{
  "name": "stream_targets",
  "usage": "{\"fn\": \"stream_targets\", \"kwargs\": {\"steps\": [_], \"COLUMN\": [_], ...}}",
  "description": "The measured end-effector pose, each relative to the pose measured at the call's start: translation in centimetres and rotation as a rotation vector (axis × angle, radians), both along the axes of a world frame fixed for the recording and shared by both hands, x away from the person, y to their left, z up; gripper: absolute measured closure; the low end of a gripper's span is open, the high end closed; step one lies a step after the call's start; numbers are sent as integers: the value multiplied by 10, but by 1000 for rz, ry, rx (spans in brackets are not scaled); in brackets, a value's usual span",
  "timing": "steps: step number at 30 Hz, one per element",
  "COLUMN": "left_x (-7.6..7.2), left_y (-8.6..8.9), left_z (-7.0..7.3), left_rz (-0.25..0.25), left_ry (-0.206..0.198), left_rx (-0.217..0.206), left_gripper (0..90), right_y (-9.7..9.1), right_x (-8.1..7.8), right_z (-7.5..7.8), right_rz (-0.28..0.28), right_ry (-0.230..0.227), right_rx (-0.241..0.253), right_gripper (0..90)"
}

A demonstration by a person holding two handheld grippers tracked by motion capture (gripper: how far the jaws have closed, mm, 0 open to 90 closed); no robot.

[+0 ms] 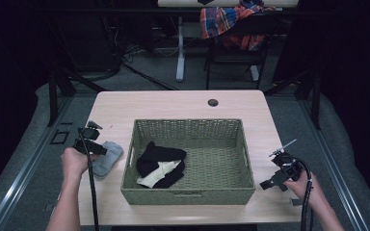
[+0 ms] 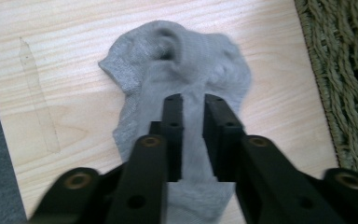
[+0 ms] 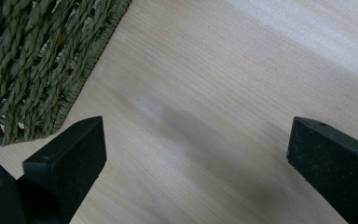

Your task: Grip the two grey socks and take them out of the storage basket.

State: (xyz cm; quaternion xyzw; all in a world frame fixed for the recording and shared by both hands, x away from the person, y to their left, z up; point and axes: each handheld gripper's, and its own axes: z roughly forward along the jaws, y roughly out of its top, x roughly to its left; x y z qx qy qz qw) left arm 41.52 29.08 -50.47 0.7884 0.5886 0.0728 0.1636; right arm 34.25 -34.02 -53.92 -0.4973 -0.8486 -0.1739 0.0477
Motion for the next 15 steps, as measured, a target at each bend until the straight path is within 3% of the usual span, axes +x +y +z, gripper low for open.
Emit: {"fn": "stream_targets", "kwargs": {"steps": [1, 2, 3, 5, 7, 9, 10, 11, 15], "left_x": [0, -1, -2, -4, -6, -7, -7, -7, -6], "left_y": [1, 3, 4, 6, 7, 9, 10, 10, 10], "left_z": [2, 4, 7, 11, 14, 16, 18, 18, 18], "left_rz": [0, 7, 17, 41, 62, 63, 64, 66, 74], "left_ry": [-5, -11, -21, -41, -62, -70, -73, -77, -81], "left_rx": [-8, -15, -18, -18, -9, -21, -31, -30, -35], "left_gripper": [702, 583, 583, 448, 337, 247, 217, 180, 153], "right_y": [-1, 0, 0, 0, 0, -1, -1, 0, -1], "right_x": [1, 0, 0, 1, 0, 1, 2, 0, 2], "right_z": [1, 0, 0, 1, 0, 3, 3, 1, 2], "right_rz": [19, -4, -4, 16, 0, 33, 37, 6, 35], "right_ry": [3, -2, -2, 7, -4, 13, 14, -2, 15], "right_rx": [-24, 2, 2, -12, -5, -25, -28, -12, -28], "right_gripper": [43, 42, 42, 43, 42, 42, 42, 42, 42]}}
